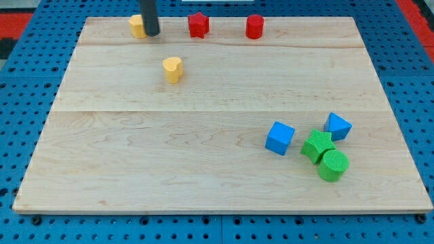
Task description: Slightly move the yellow heart towards up
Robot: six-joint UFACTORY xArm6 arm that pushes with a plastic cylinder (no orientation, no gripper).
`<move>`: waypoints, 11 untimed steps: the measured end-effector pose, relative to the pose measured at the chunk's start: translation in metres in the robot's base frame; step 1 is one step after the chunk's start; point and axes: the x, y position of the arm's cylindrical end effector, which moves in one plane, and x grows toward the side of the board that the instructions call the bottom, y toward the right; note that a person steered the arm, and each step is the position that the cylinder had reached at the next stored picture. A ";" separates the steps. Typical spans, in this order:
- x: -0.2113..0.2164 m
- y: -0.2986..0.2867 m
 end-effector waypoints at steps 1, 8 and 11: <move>0.006 -0.009; 0.124 0.079; 0.112 0.085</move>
